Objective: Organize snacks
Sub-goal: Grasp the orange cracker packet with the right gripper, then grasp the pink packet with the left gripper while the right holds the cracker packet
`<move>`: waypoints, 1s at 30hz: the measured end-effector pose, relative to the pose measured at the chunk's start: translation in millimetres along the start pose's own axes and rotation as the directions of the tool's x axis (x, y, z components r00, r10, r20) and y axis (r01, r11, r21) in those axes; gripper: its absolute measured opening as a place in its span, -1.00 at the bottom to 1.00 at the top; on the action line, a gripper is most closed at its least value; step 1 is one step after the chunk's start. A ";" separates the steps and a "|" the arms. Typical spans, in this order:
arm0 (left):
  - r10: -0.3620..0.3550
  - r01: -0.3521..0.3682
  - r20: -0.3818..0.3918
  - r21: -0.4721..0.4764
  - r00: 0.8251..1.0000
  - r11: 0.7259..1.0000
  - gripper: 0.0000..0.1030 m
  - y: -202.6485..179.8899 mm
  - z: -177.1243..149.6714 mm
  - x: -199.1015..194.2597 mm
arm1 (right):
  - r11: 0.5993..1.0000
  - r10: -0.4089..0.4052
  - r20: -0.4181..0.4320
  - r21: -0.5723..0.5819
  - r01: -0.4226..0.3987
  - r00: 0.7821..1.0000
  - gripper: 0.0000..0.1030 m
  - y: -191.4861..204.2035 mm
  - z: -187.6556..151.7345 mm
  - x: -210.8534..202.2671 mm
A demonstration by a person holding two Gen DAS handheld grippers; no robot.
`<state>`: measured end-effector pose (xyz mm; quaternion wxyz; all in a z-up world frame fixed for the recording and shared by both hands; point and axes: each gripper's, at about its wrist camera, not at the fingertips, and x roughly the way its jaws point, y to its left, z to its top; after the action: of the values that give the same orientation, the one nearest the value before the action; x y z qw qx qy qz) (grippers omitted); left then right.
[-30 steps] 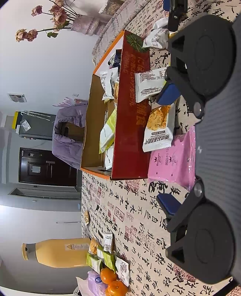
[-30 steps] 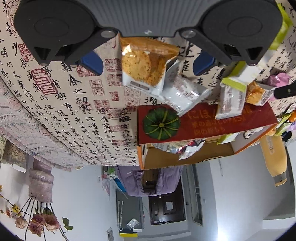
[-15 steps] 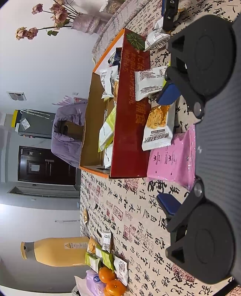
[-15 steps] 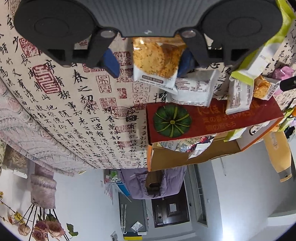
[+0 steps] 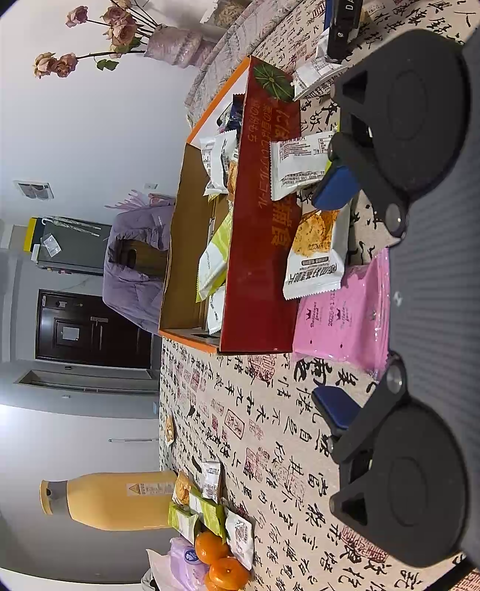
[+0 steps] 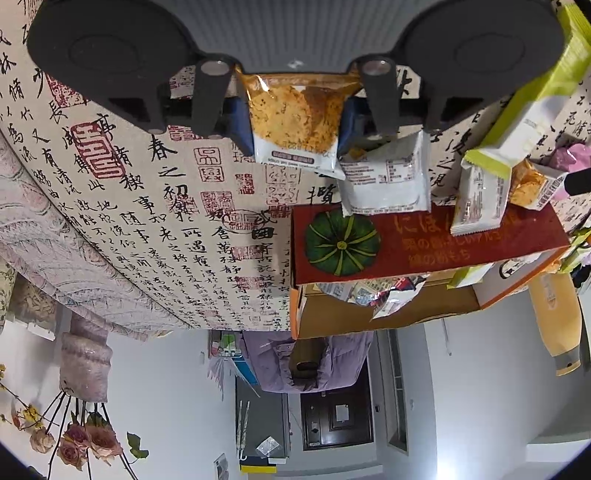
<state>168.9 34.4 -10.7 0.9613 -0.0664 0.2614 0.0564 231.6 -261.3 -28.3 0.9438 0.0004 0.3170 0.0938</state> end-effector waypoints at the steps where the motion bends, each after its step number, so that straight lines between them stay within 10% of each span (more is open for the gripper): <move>1: 0.002 -0.002 -0.001 0.000 1.000 1.000 1.00 0.0 -0.1 0.2 | 1.000 -0.005 0.009 -0.001 0.005 1.000 -0.14 0.3 -0.5 -1.6; 30: 0.125 -0.112 -0.141 0.098 0.982 0.989 1.00 2.3 3.4 18.0 | 0.999 -0.030 0.173 -0.029 0.036 0.984 -0.15 7.1 -4.9 -28.3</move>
<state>185.6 38.5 -17.2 0.9364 -0.0116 0.3371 0.0970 205.4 -259.6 -14.9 0.9690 -0.0120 0.2323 0.0829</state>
